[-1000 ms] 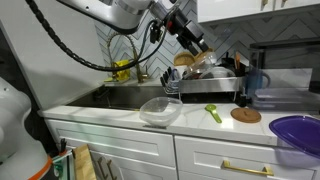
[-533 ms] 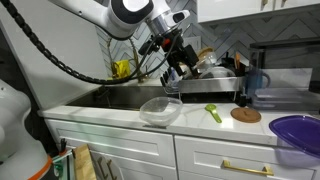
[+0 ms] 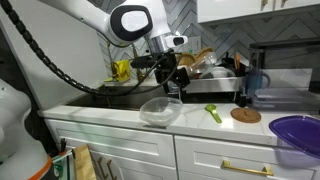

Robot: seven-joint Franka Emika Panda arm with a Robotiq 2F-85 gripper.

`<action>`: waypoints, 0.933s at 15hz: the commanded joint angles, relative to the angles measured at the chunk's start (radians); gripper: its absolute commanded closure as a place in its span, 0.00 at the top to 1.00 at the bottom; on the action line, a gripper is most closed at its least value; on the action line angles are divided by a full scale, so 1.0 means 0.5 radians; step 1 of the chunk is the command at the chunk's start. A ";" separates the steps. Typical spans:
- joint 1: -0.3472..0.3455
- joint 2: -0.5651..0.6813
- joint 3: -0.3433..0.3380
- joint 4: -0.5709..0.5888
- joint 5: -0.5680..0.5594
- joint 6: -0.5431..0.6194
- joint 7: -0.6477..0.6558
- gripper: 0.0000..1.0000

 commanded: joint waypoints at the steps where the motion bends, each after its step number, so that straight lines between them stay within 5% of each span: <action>1: -0.059 0.032 0.034 -0.068 0.009 0.022 -0.048 1.00; 7: -0.079 0.137 0.064 -0.129 0.004 0.065 -0.011 1.00; 8: -0.084 0.156 0.069 -0.136 -0.006 0.070 0.001 0.95; 9: -0.093 0.176 0.077 -0.138 -0.023 0.081 0.034 0.77; 12: -0.102 0.221 0.086 -0.142 -0.013 0.128 0.053 0.63; 14: -0.109 0.242 0.090 -0.134 -0.009 0.142 0.049 0.45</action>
